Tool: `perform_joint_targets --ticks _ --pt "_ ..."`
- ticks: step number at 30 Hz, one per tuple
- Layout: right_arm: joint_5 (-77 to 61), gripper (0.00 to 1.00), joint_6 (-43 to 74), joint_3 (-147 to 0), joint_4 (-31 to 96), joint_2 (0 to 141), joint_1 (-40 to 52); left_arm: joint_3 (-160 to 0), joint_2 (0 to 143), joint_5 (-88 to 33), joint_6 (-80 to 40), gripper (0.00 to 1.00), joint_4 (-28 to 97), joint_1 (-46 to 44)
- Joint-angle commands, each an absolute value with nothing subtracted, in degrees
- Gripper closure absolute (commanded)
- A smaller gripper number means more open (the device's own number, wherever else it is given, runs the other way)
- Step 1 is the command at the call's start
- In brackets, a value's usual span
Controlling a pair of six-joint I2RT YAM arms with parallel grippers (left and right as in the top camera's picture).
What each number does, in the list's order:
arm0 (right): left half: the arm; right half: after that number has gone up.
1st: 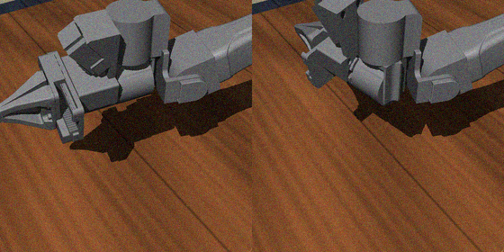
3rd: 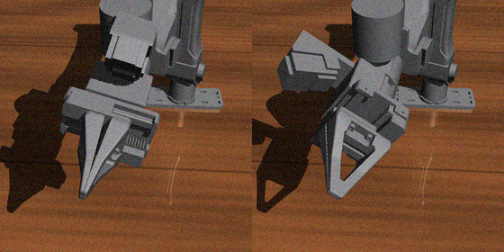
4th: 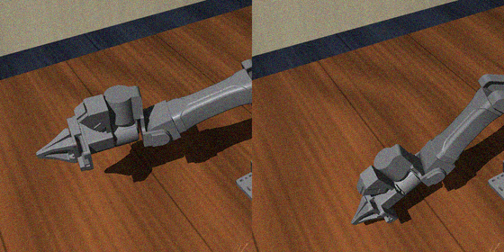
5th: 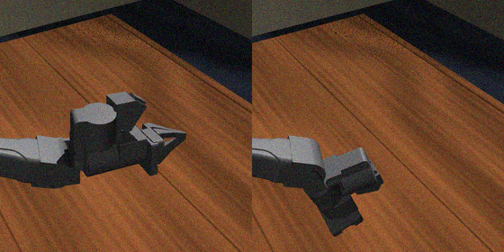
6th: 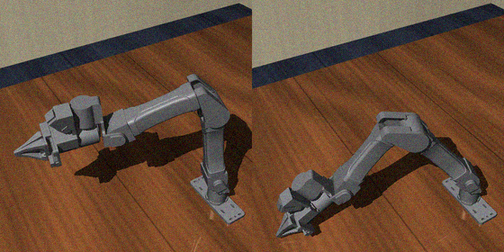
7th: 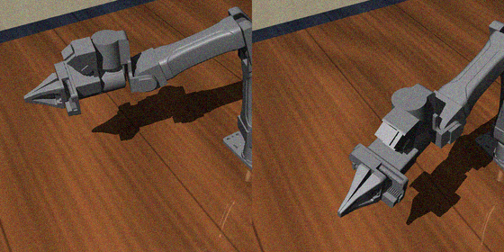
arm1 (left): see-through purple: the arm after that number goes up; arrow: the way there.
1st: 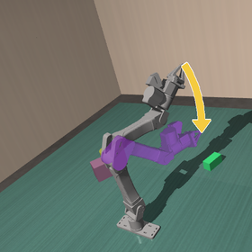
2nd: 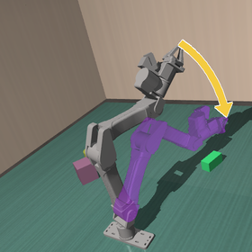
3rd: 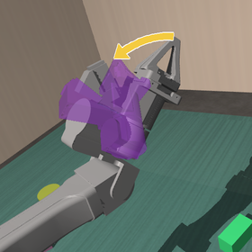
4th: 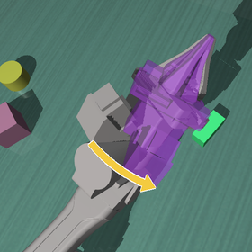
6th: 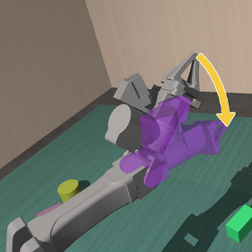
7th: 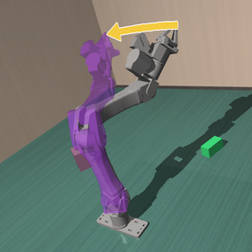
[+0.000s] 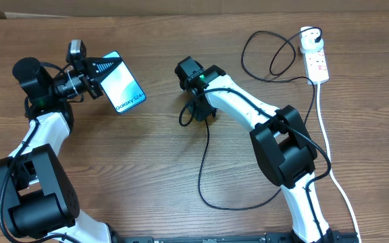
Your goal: Plug charger to phone and switch on socket
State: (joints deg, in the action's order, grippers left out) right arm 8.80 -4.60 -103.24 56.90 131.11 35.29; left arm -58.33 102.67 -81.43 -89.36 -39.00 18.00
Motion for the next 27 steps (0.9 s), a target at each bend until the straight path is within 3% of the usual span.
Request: perform_joint_targets --ticks 1,9,15,18,27 --pt "6.3 0.59 -4.5 -103.9 56.4 131.5 35.0 -59.2 101.9 -82.3 -88.2 0.96 -39.5 18.0" --pt "6.3 0.78 -1.4 -103.9 55.3 131.5 33.9 -59.2 101.9 -82.6 -88.2 0.96 -39.5 18.0" --pt "5.6 0.86 -1.3 -103.9 55.3 131.5 32.9 -59.2 101.9 -83.4 -87.4 0.96 -39.4 18.0" --pt "3.2 0.96 -1.3 -103.9 55.2 131.5 32.9 -59.2 101.9 -83.9 -87.3 0.96 -39.4 18.0" --pt "-11.1 0.96 -0.2 -107.3 62.4 127.2 32.2 -59.2 101.9 -84.3 -87.4 0.96 -39.4 18.0"
